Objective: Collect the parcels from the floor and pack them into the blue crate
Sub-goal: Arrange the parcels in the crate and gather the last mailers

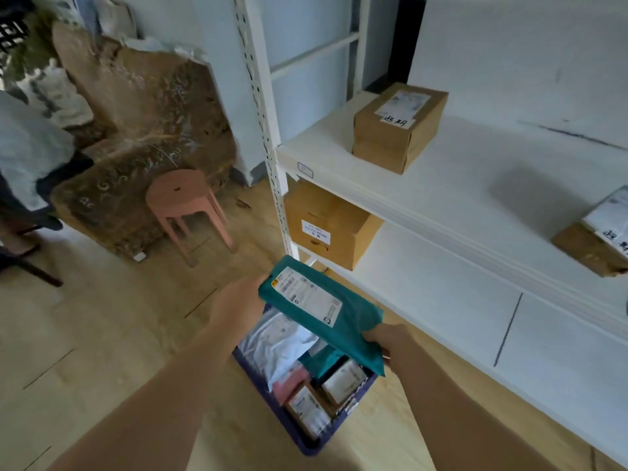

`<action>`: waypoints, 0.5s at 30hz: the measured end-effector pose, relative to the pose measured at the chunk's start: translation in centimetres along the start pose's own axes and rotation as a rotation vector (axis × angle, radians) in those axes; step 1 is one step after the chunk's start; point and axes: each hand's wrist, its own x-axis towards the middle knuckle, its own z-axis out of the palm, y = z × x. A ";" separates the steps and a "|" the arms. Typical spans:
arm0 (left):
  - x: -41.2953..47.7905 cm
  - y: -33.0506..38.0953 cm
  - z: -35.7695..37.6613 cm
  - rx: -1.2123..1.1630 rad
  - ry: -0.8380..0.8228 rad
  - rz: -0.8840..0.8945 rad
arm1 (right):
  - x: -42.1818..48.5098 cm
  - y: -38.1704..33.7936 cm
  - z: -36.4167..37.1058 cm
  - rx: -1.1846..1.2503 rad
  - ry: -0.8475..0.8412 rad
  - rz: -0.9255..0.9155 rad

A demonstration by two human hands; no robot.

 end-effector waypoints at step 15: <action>18.7 -8.0 17.7 0.287 -0.616 0.428 | 13.1 0.4 12.2 -0.039 0.505 -0.021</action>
